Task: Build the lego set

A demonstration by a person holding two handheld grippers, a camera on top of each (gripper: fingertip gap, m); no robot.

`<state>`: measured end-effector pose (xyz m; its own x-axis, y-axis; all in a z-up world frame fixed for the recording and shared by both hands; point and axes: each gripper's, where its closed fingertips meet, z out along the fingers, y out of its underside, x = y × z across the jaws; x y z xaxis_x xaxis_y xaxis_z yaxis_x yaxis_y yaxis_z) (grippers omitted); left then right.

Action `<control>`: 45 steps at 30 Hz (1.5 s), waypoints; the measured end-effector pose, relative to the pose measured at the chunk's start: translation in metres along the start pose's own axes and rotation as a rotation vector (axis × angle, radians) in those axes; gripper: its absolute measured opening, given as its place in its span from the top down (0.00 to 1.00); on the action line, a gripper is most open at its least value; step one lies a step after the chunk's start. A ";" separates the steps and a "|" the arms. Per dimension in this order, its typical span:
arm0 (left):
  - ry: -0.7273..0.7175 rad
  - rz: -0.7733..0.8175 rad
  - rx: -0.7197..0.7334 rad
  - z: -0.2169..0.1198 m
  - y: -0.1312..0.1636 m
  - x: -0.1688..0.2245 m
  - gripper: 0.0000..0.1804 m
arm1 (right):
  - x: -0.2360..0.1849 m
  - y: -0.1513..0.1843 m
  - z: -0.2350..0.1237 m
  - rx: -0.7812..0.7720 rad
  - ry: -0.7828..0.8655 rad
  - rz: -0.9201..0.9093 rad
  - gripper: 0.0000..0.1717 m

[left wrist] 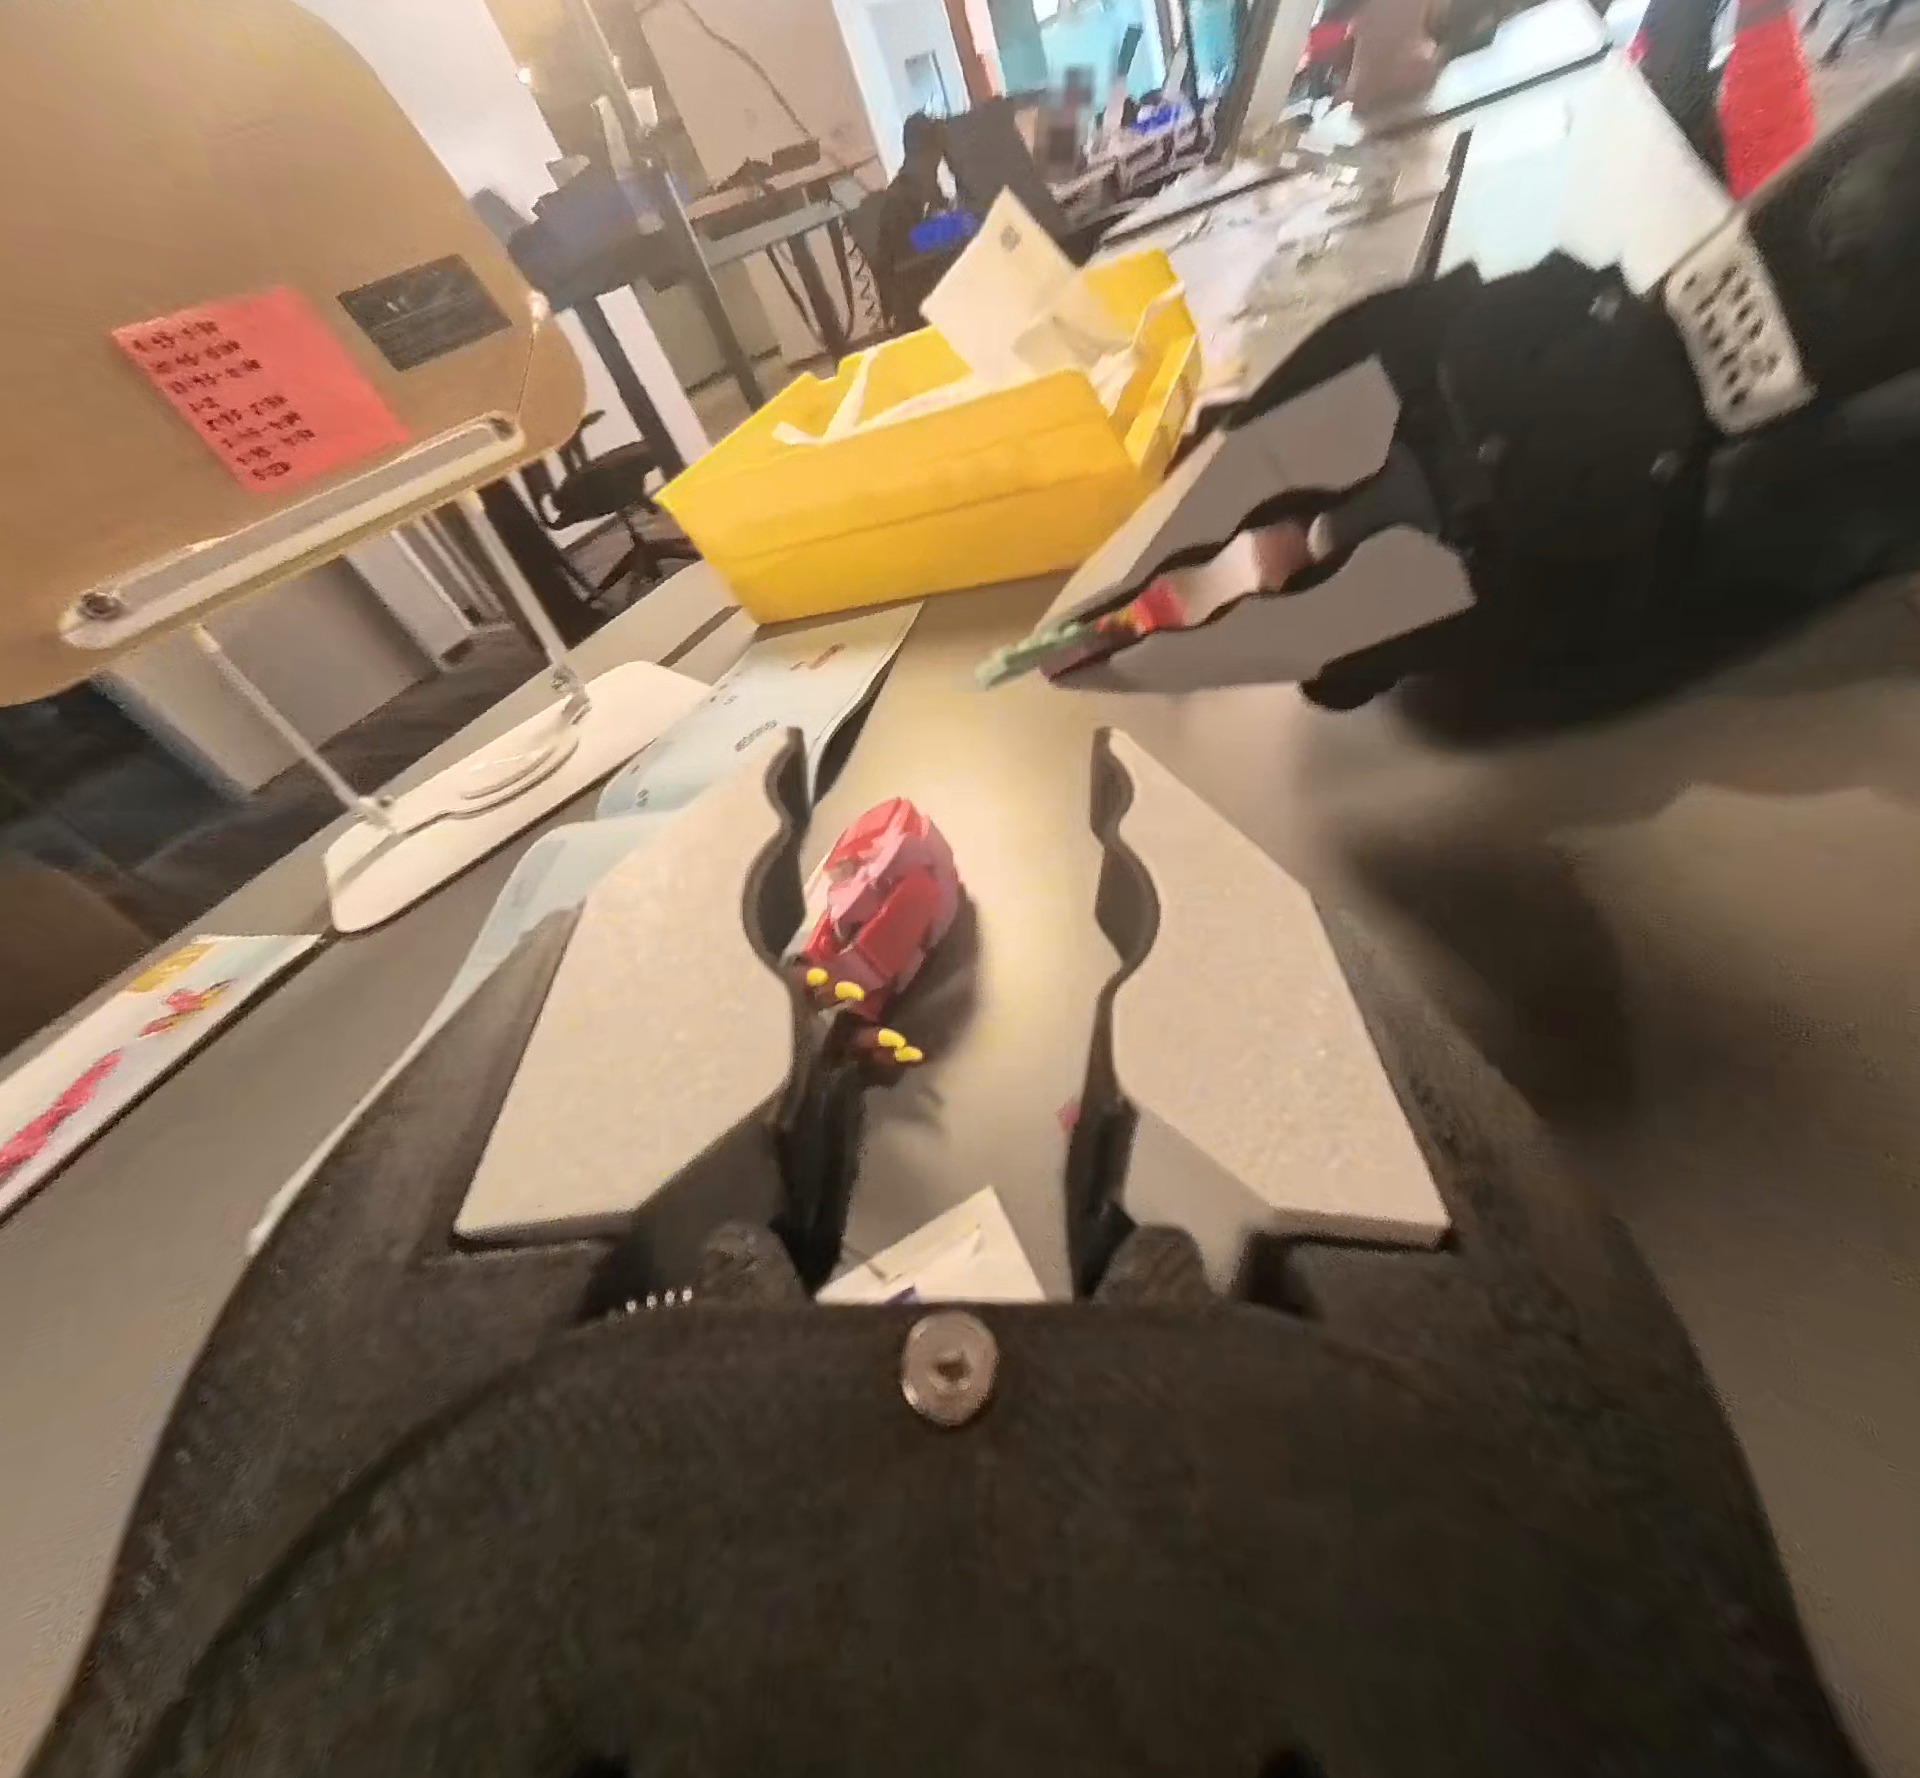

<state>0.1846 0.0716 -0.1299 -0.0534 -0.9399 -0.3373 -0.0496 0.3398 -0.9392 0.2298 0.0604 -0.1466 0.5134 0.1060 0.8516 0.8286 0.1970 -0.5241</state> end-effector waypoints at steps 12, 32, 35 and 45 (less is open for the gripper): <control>0.185 -0.174 0.008 -0.006 -0.004 0.019 0.69 | -0.018 -0.028 0.005 0.087 0.027 -0.231 0.97; 0.016 0.172 -0.082 -0.037 0.018 0.003 0.67 | -0.039 -0.046 0.027 0.208 -0.076 -0.229 0.97; -0.027 0.213 -0.117 -0.053 0.029 -0.006 0.69 | -0.042 -0.050 0.034 0.251 -0.093 -0.239 0.97; -0.359 0.205 0.041 -0.114 -0.005 -0.048 0.72 | -0.023 -0.045 0.043 0.235 -0.023 -0.208 0.97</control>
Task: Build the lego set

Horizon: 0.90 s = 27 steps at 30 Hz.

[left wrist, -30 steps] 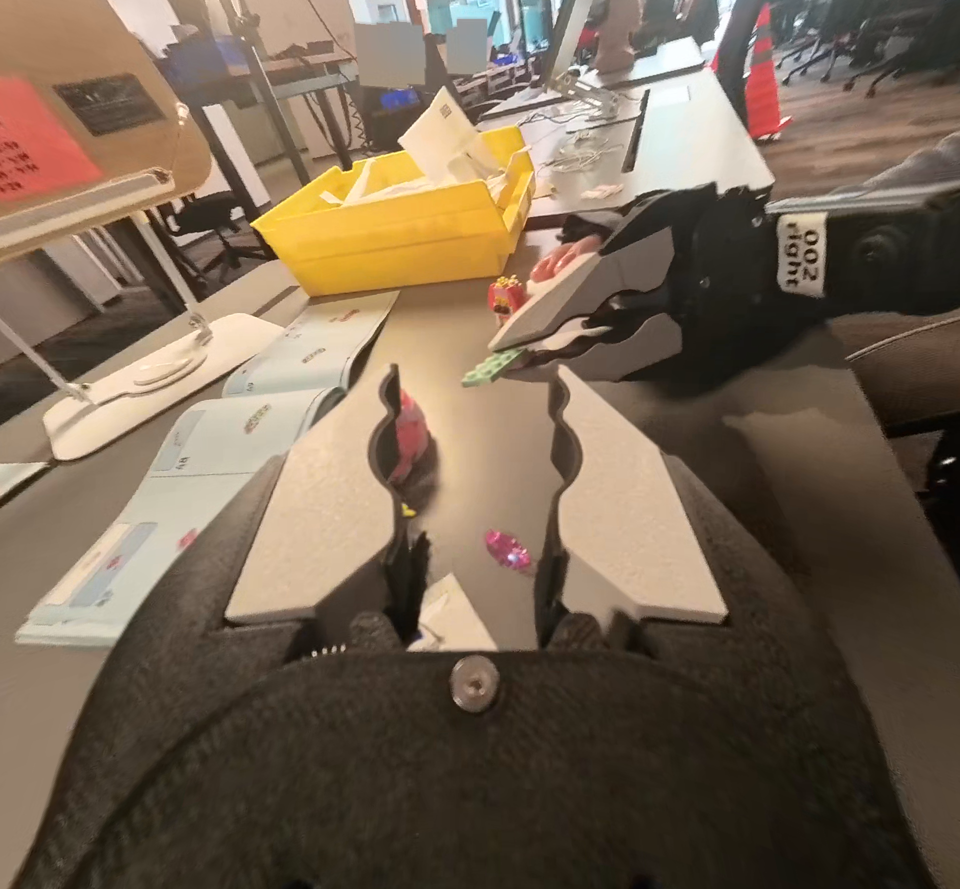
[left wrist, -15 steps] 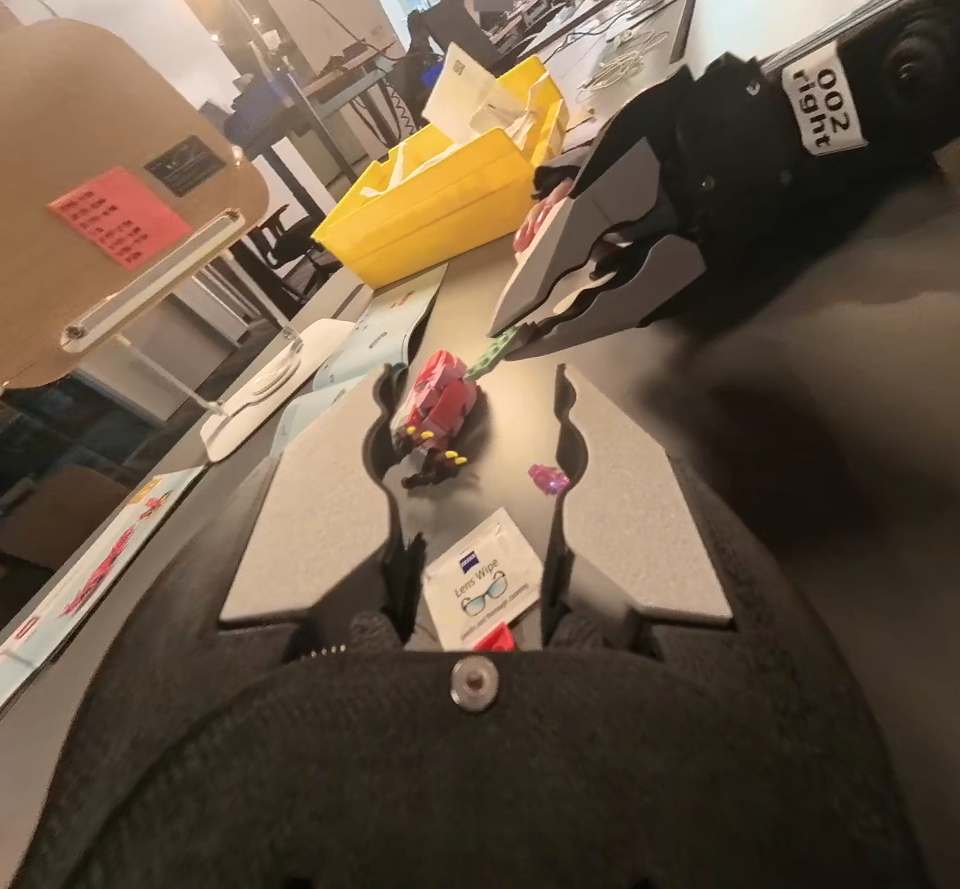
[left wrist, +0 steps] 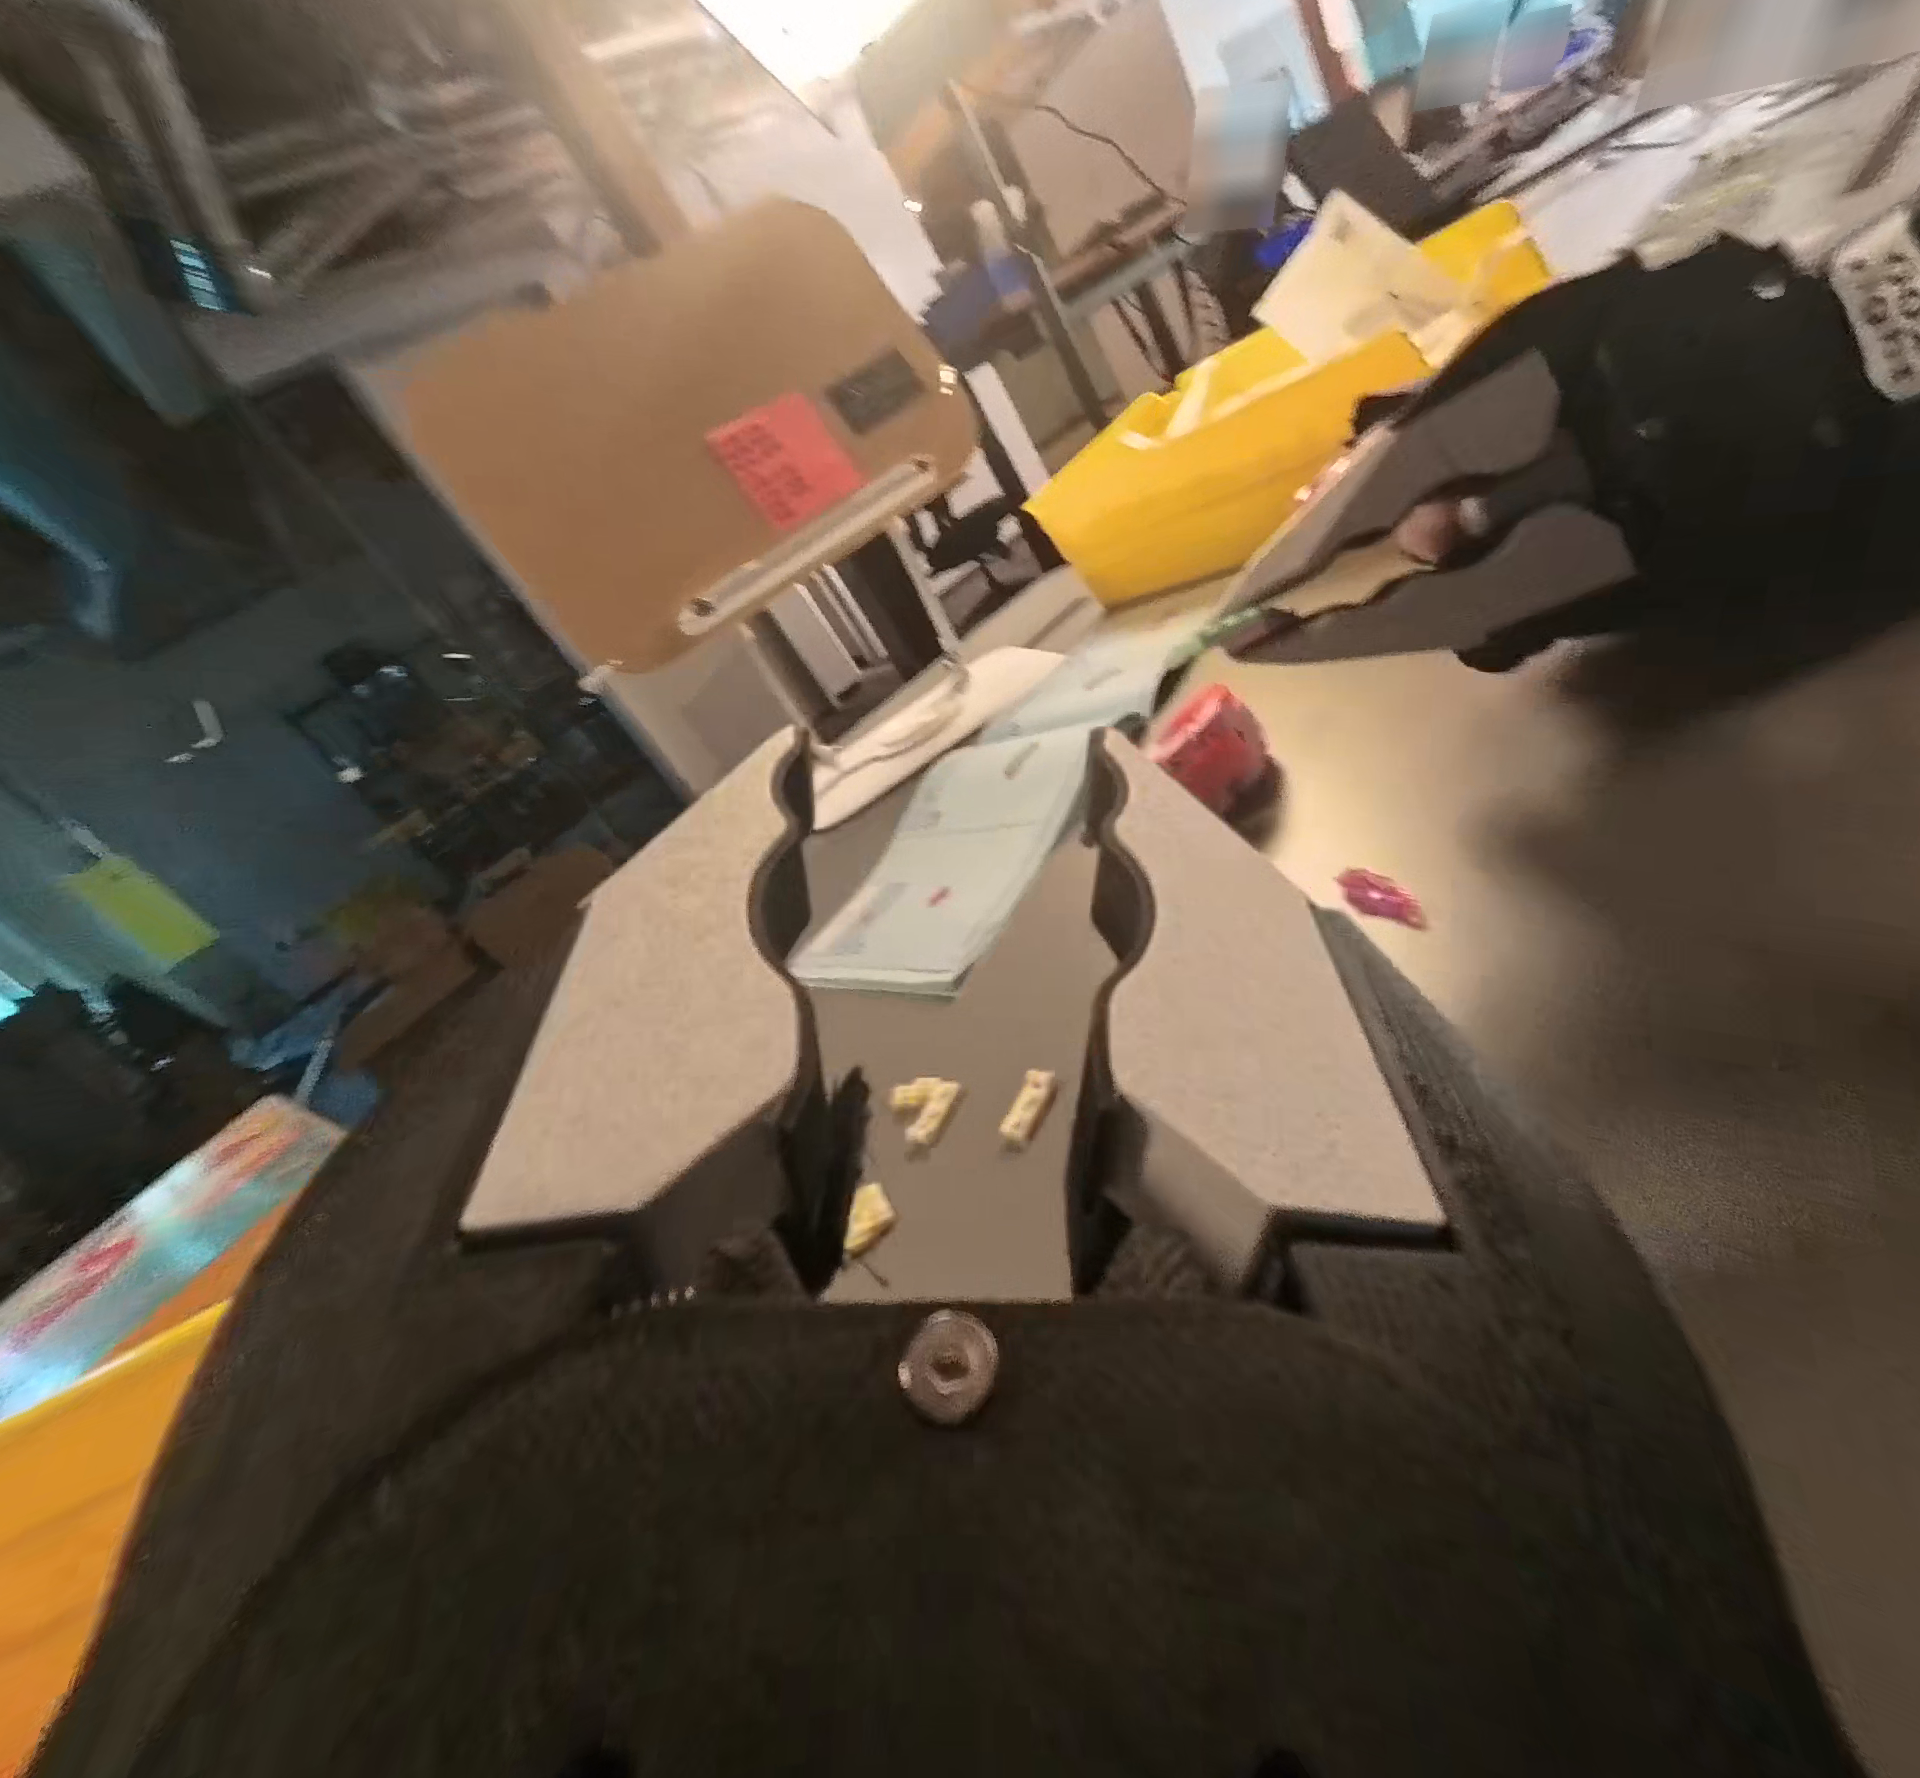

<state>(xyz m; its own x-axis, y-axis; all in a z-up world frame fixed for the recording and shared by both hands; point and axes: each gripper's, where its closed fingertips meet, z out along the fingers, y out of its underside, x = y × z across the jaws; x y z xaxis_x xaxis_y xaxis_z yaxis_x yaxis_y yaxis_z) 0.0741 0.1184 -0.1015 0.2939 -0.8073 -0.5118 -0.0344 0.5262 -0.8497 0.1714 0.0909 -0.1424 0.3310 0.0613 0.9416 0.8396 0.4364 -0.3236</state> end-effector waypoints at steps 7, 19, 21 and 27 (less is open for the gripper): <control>-0.086 0.005 -0.042 -0.003 0.006 -0.014 0.76 | -0.009 0.006 0.004 -0.056 -0.019 -0.091 0.97; -0.033 -0.116 -0.107 0.002 0.018 -0.008 0.77 | -0.008 0.036 0.012 -0.230 0.000 -0.181 0.97; -0.027 -0.139 -0.118 0.003 0.021 -0.008 0.77 | -0.008 0.038 0.012 -0.241 0.001 -0.184 0.97; -0.027 -0.168 -0.169 0.006 0.031 -0.009 0.77 | -0.009 0.041 0.013 -0.262 -0.007 -0.174 0.97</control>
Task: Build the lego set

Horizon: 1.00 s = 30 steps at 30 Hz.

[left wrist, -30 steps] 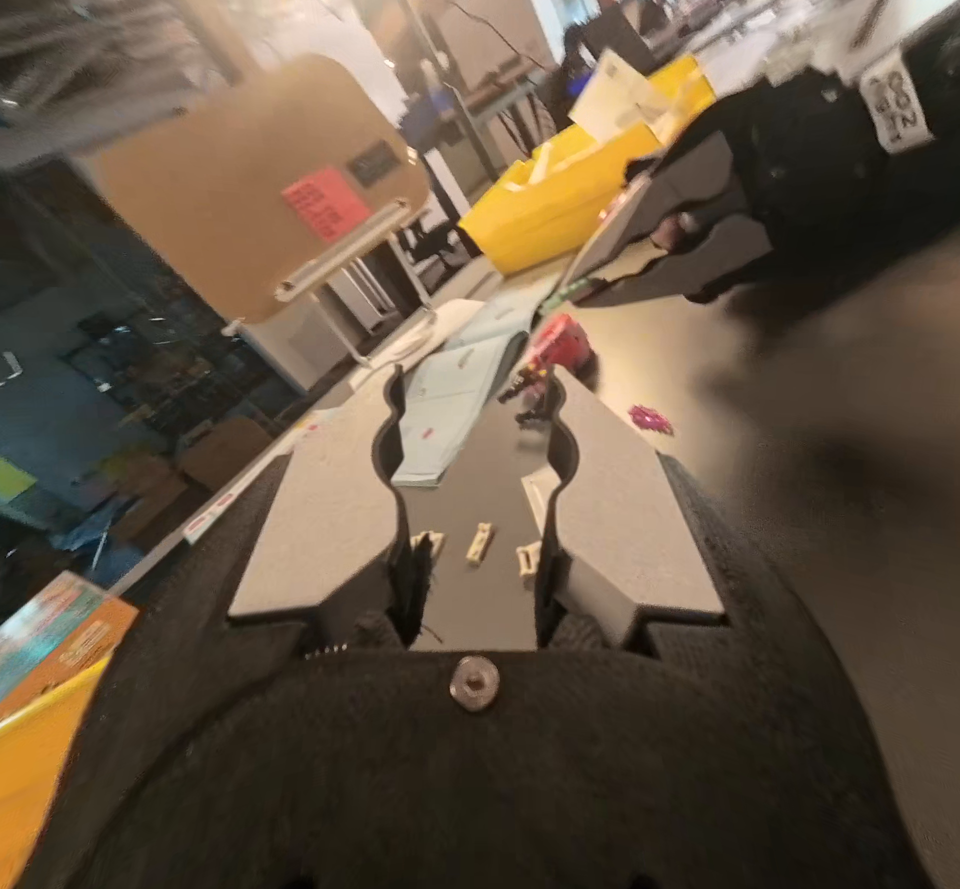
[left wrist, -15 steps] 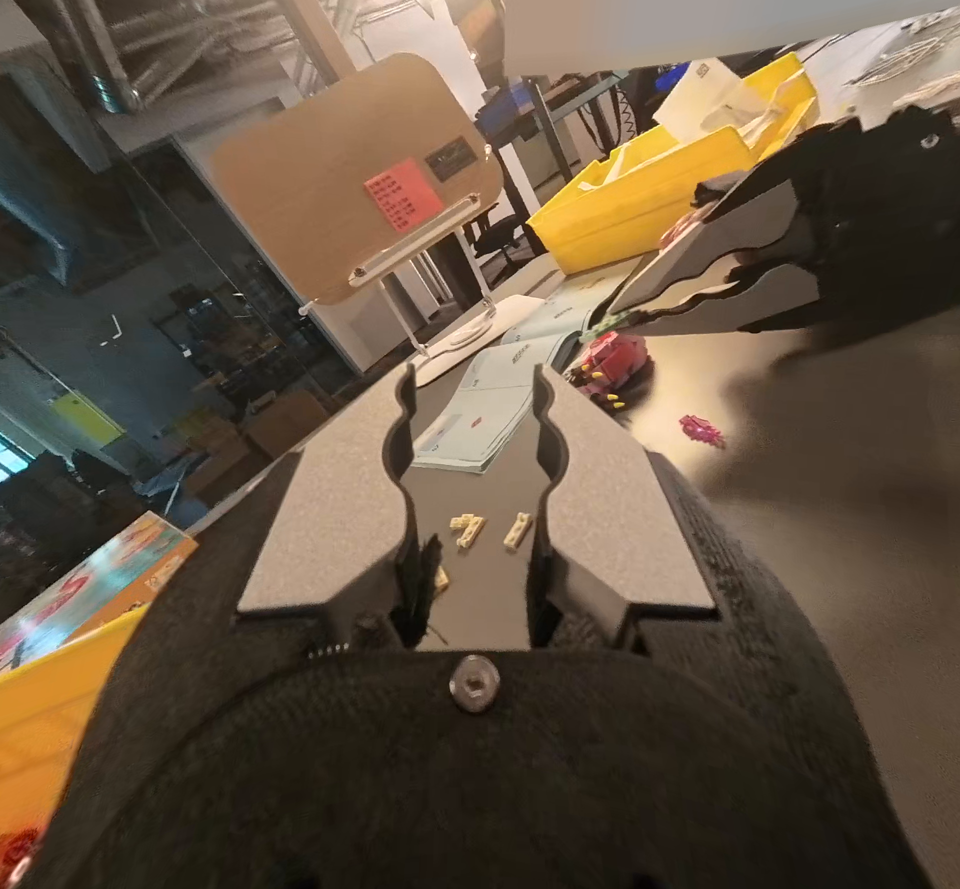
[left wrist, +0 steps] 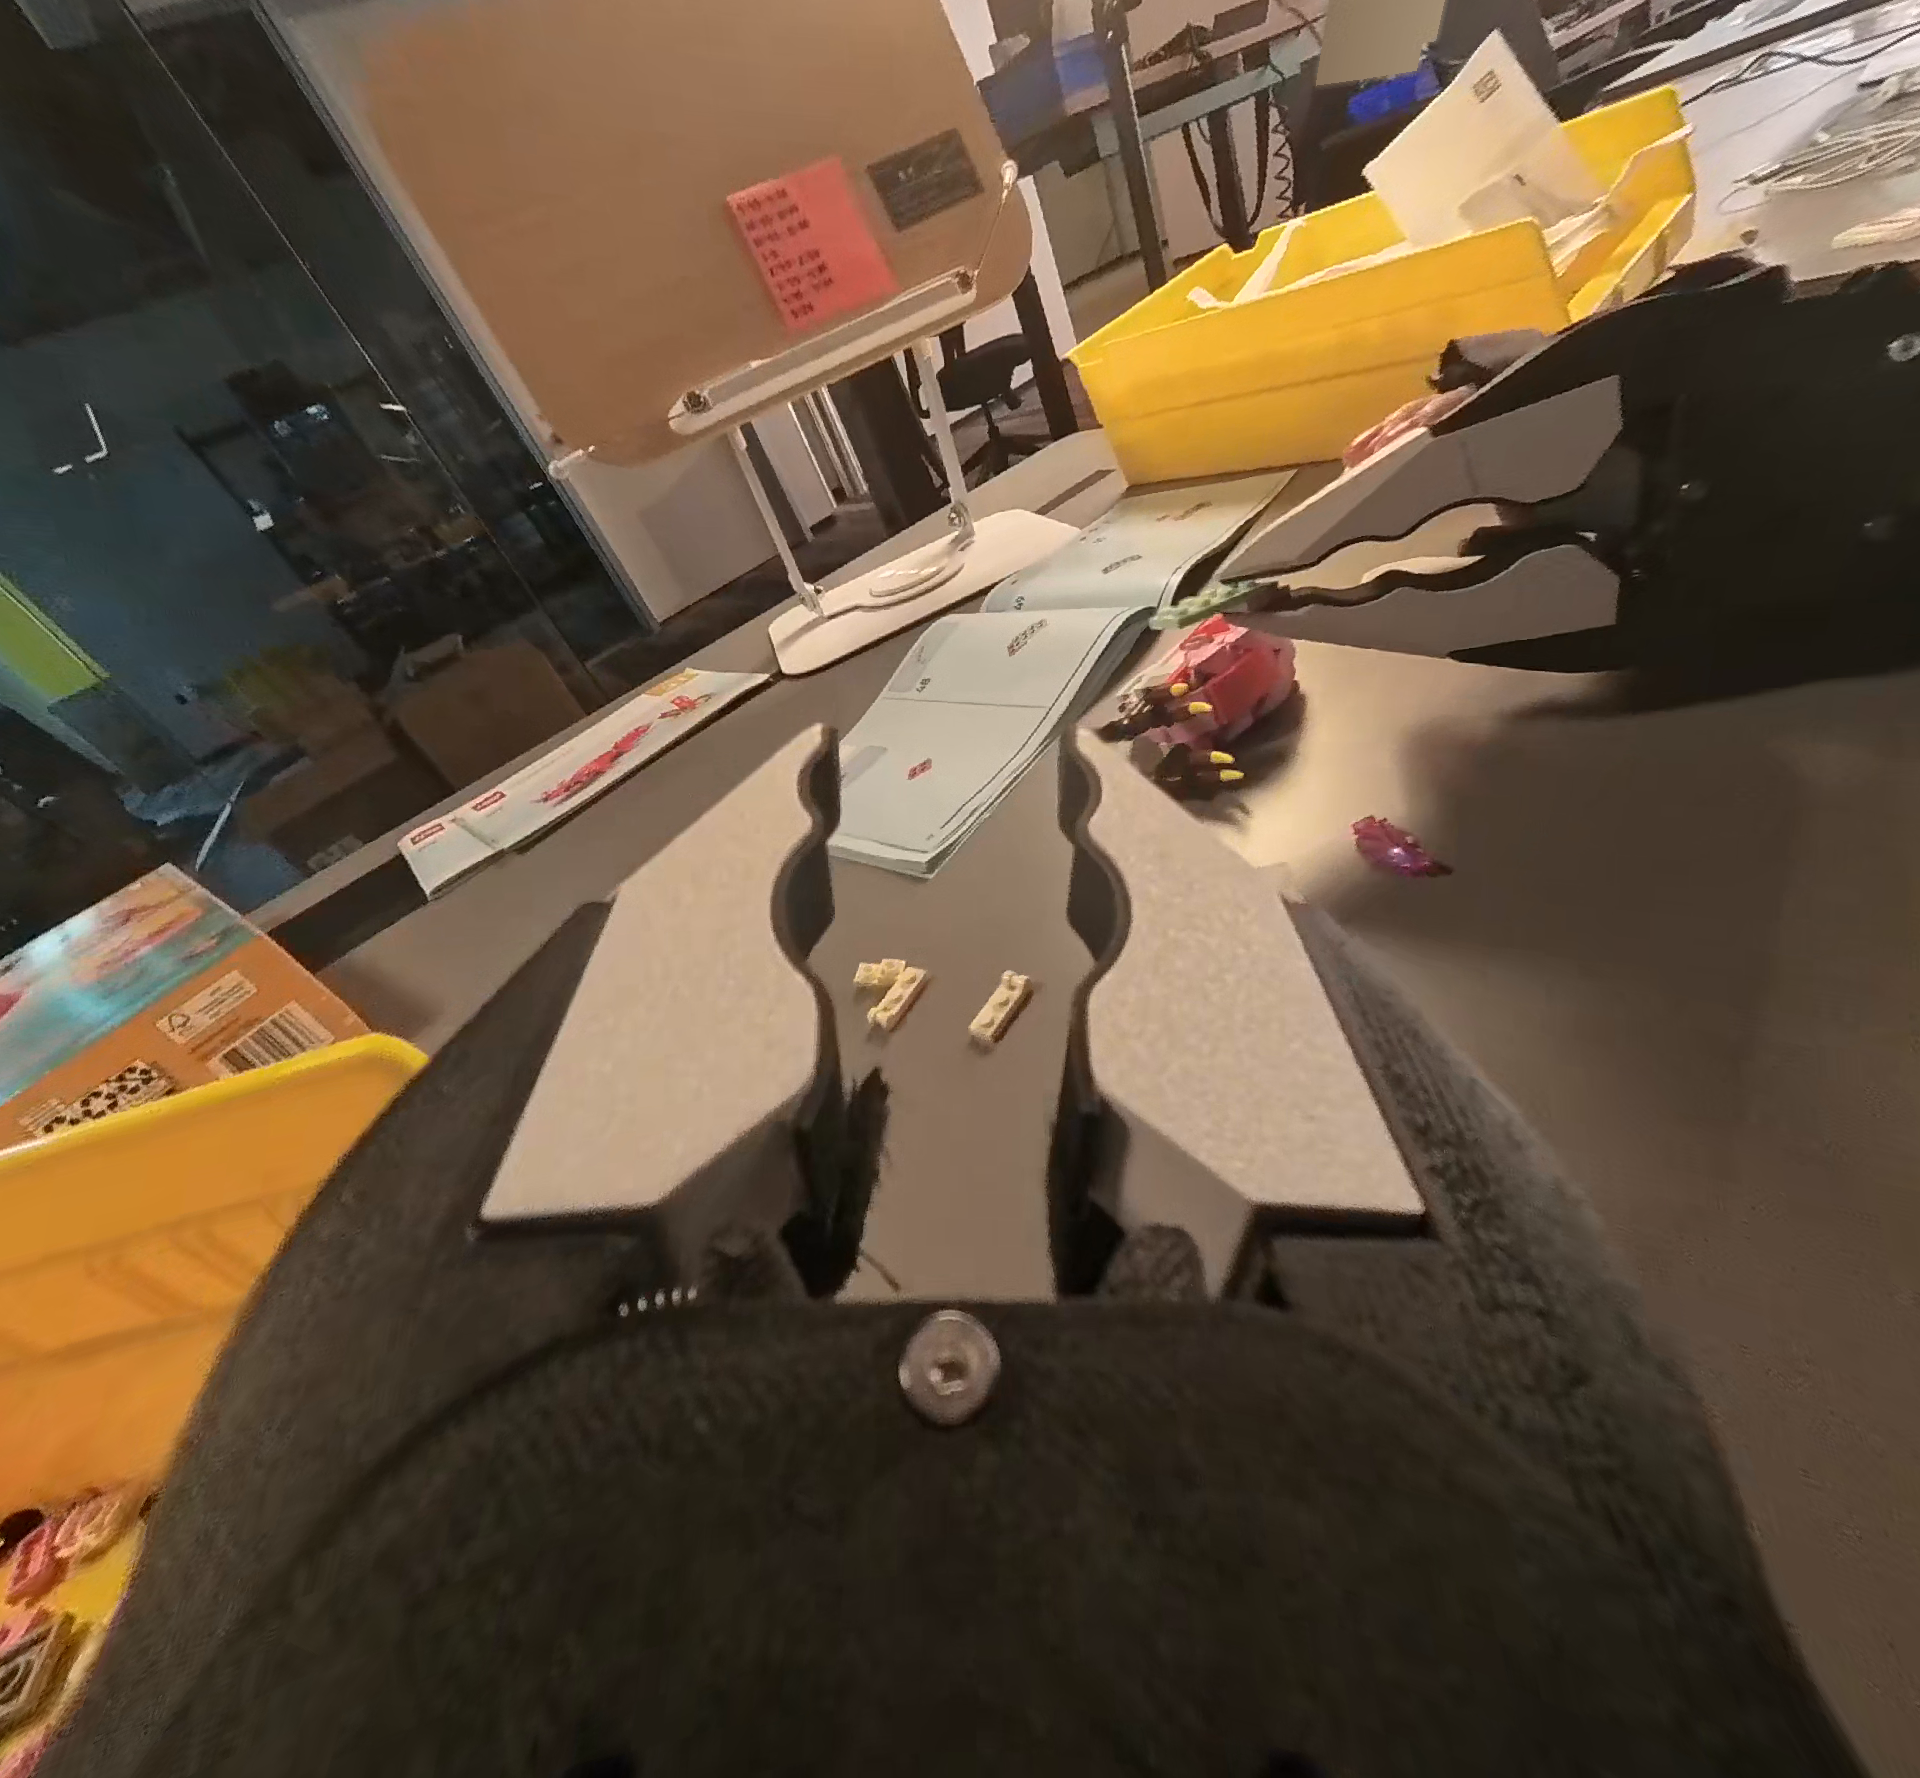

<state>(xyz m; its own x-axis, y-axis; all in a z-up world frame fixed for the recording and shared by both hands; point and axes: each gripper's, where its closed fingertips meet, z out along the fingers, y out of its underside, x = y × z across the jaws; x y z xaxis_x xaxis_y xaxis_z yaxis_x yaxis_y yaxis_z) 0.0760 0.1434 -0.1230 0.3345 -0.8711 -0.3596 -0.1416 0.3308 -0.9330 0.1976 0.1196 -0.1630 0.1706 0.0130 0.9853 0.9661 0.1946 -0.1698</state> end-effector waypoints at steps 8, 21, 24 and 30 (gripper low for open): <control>-0.057 -0.012 -0.049 0.001 0.011 -0.013 0.79 | -0.002 -0.002 0.000 0.010 -0.011 -0.013 0.97; -0.027 -0.043 -0.033 0.002 0.009 -0.011 0.83 | -0.013 -0.008 0.001 0.016 -0.039 -0.095 0.97; -0.015 -0.086 -0.014 -0.001 0.004 -0.012 0.83 | -0.011 -0.008 0.001 0.015 -0.034 -0.087 0.97; -0.100 -0.315 -0.309 -0.058 -0.023 -0.078 0.87 | -0.003 -0.007 -0.001 0.028 -0.012 -0.022 0.97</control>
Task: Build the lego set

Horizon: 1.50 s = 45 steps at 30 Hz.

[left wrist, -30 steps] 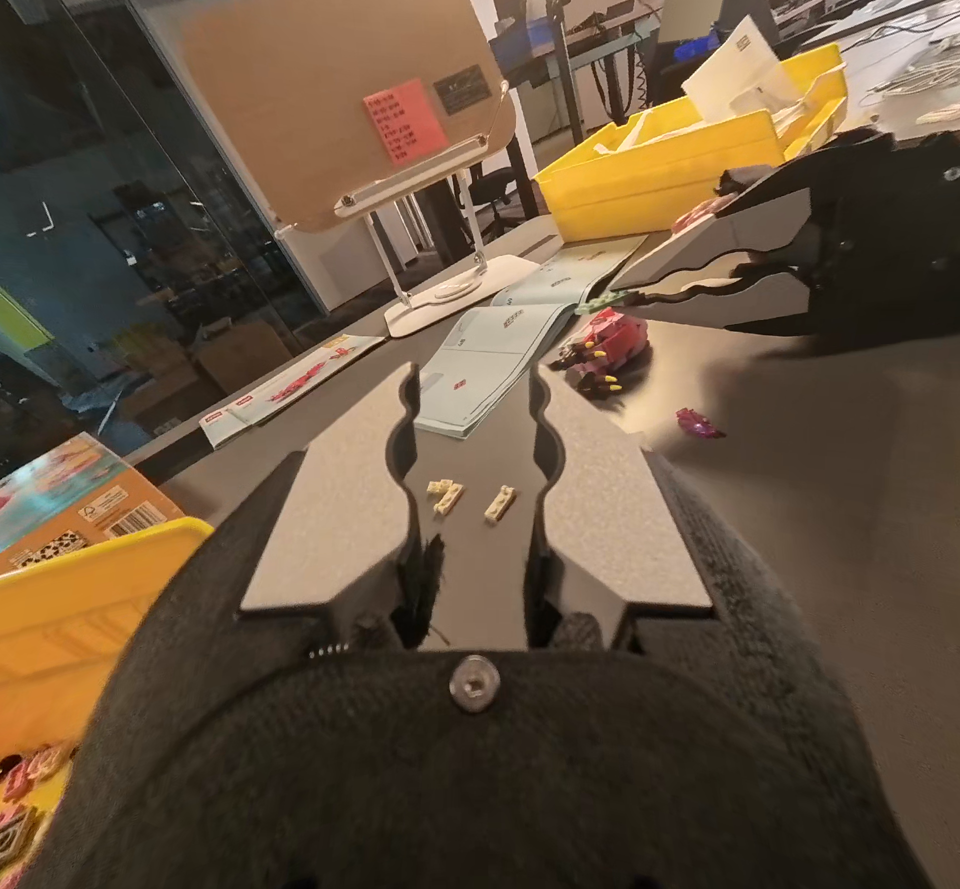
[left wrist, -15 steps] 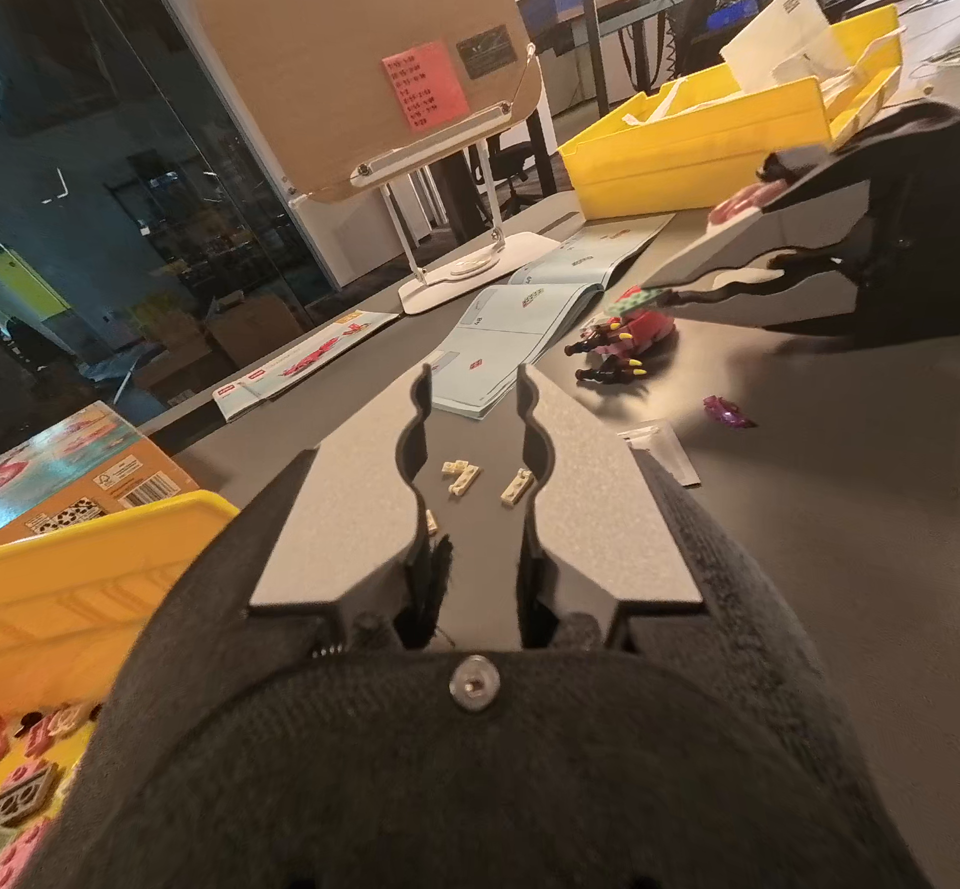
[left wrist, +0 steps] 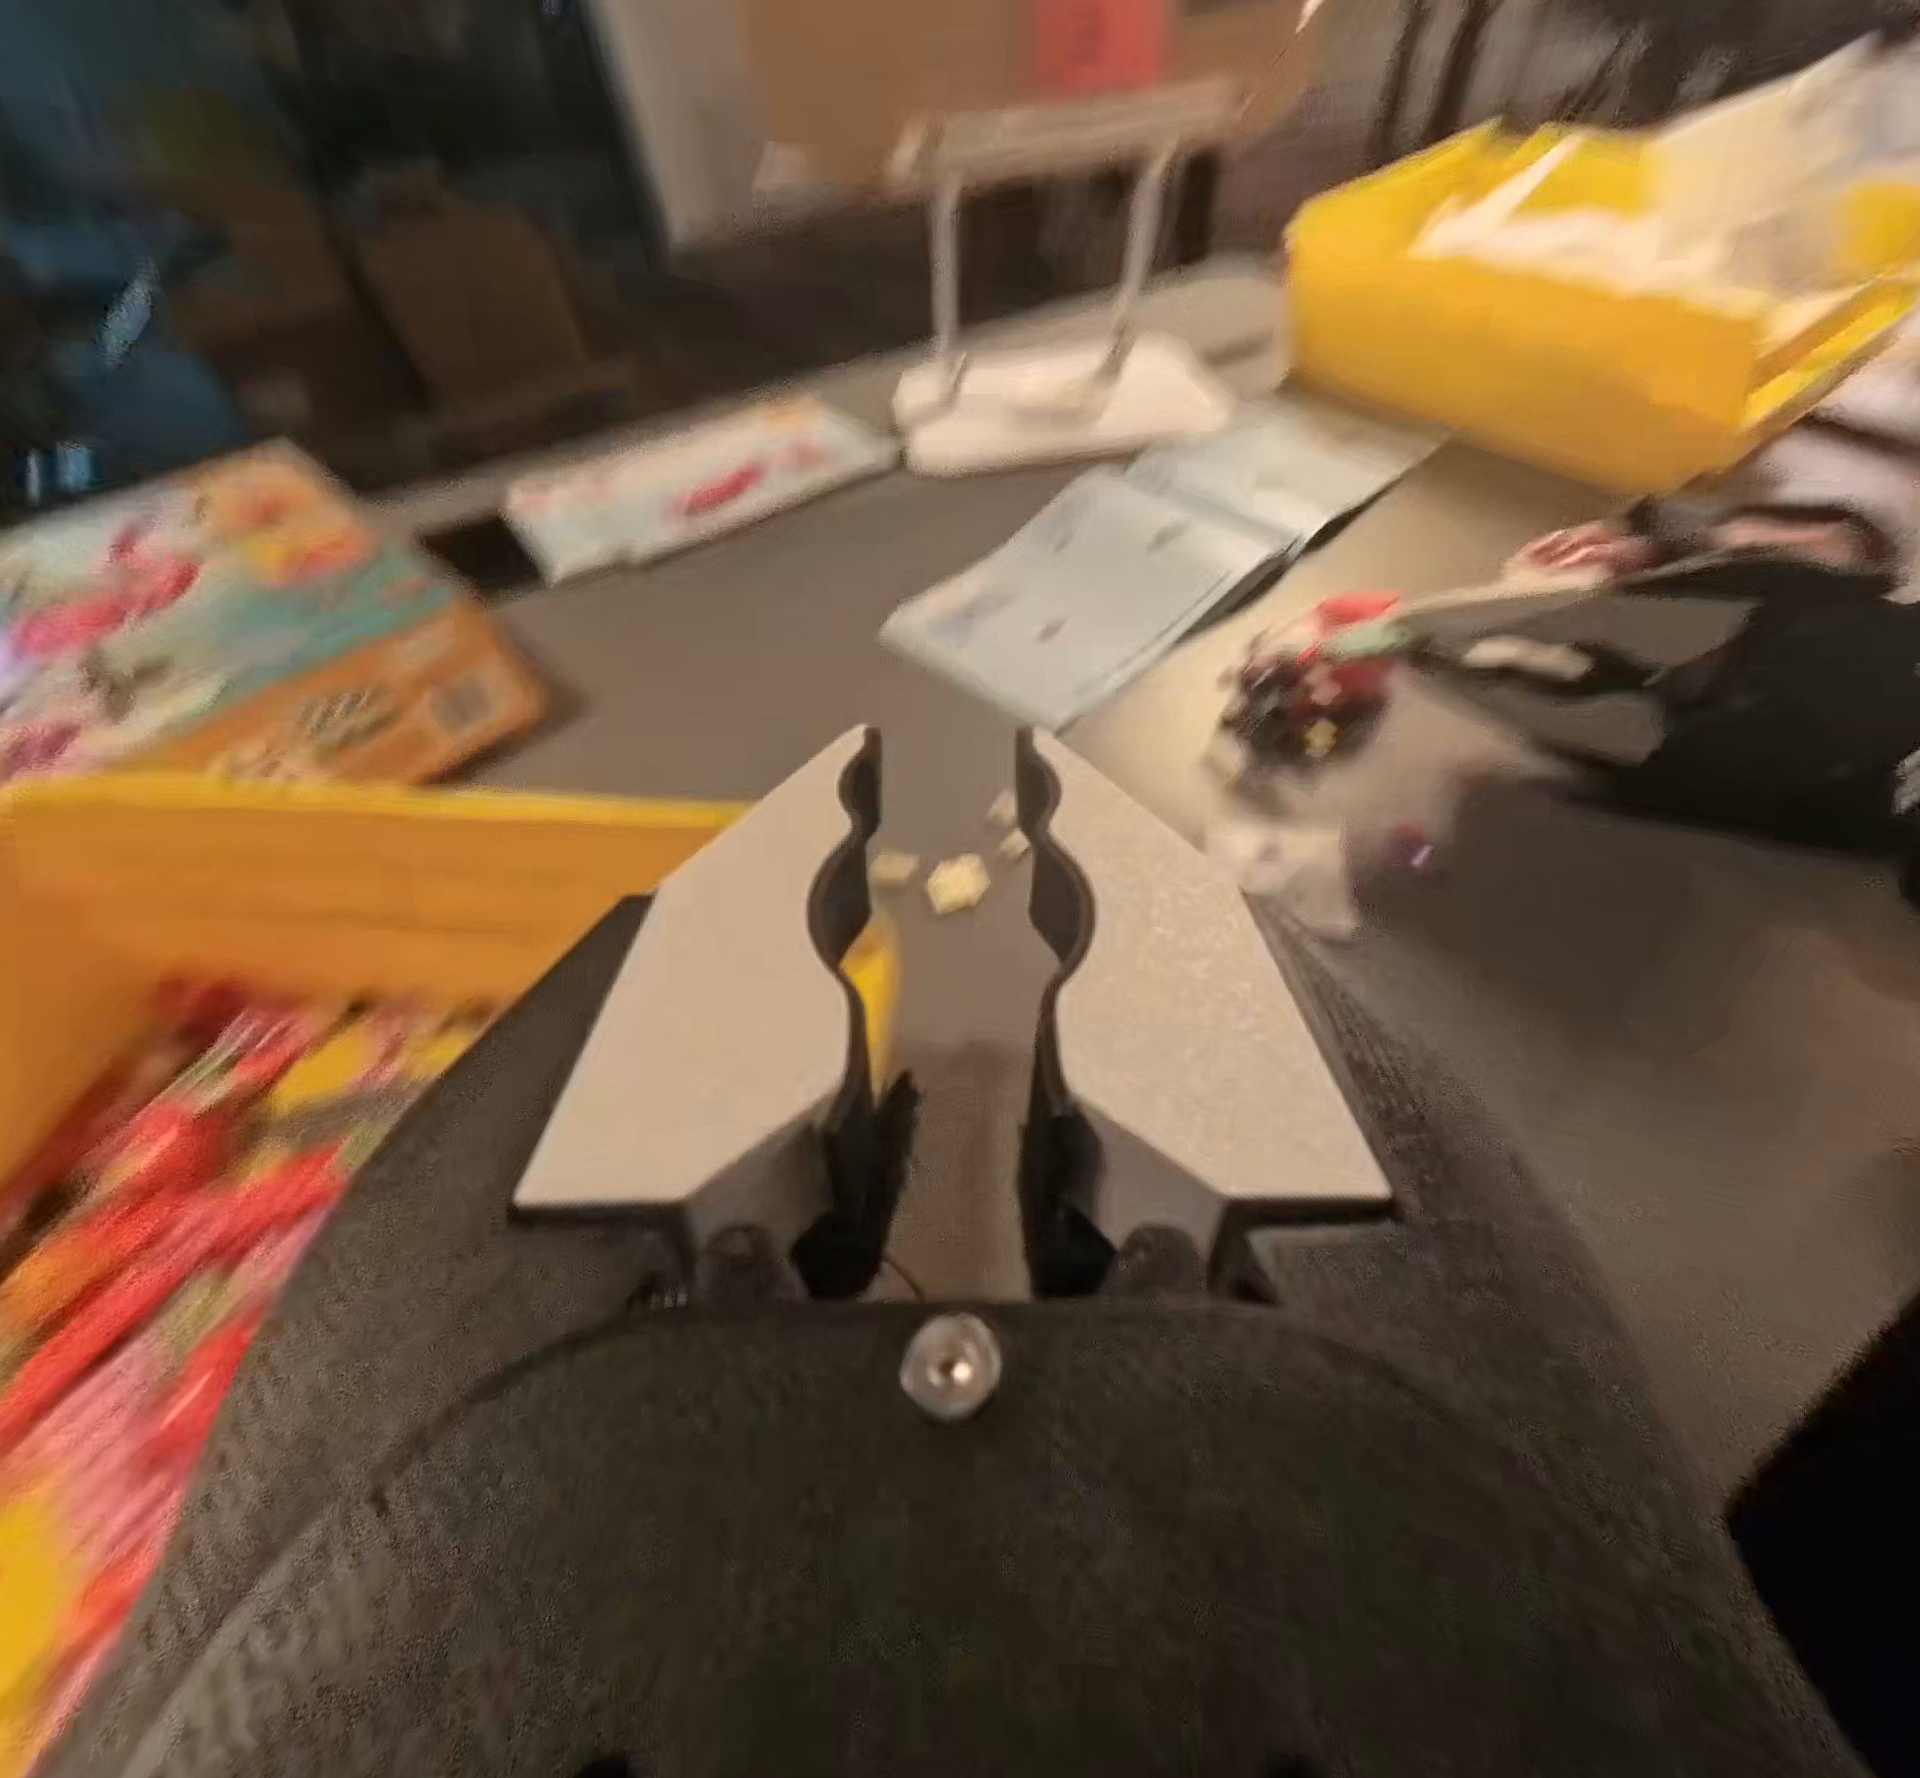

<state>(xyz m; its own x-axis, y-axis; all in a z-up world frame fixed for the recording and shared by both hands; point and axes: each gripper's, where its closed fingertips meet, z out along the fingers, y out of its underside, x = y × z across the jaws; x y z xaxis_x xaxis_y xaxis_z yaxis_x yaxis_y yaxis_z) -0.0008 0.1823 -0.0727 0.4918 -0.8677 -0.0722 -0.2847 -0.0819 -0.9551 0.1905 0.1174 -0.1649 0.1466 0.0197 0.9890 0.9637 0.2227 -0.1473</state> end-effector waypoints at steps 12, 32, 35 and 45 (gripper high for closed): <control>-0.001 -0.320 -1.094 -0.047 0.146 -0.112 0.89 | 0.002 -0.007 -0.003 0.043 0.003 0.029 0.97; -0.086 -0.267 -1.294 -0.054 0.185 -0.120 0.96 | -0.001 -0.006 -0.002 0.042 -0.016 0.030 0.97; -0.094 -0.256 -1.282 -0.053 0.183 -0.121 0.96 | 0.000 -0.007 -0.002 0.047 -0.013 0.039 0.97; -0.211 -0.058 -0.745 -0.041 0.058 -0.071 0.96 | 0.012 -0.009 -0.005 0.095 0.006 0.175 0.97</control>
<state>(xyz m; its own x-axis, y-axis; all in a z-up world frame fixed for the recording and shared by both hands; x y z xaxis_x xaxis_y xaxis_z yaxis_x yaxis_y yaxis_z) -0.0859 0.2195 -0.1110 0.6478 -0.7463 -0.1528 -0.6951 -0.4970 -0.5194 0.1847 0.1113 -0.1522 0.3120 0.0603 0.9482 0.8978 0.3077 -0.3150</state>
